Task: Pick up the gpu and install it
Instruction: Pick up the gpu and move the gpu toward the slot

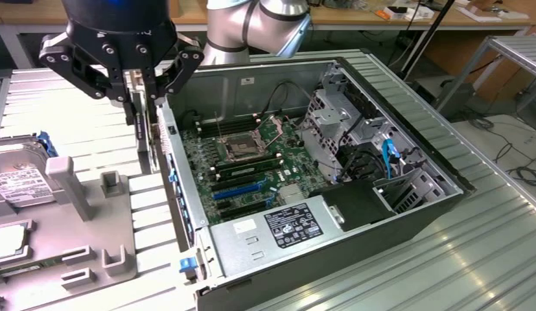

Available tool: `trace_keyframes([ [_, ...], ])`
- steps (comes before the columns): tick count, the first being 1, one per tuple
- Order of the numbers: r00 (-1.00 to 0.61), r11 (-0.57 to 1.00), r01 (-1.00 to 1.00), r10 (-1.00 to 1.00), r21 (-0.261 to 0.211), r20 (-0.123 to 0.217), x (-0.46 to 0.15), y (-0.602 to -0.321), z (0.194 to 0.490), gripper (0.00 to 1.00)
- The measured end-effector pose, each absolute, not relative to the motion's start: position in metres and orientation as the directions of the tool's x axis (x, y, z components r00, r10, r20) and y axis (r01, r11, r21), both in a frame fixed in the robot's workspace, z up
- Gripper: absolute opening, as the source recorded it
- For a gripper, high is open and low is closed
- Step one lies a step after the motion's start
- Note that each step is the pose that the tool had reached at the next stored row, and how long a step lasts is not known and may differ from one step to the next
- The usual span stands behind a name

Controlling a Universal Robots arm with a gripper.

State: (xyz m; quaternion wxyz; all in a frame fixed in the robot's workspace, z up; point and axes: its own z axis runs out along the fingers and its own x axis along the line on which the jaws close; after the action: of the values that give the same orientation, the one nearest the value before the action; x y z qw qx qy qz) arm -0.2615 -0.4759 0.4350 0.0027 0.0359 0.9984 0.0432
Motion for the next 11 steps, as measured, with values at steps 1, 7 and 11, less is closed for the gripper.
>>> trace_keyframes([
  [1,-0.997,0.994,0.071,0.072,0.086,-0.002,-0.26,-0.476,0.435,0.27],
  [7,-0.997,0.994,0.071,0.072,0.086,-0.002,-0.247,-0.476,0.435,0.27],
  [11,-0.997,0.994,0.071,0.072,0.086,-0.002,-0.24,-0.476,0.435,0.27],
])
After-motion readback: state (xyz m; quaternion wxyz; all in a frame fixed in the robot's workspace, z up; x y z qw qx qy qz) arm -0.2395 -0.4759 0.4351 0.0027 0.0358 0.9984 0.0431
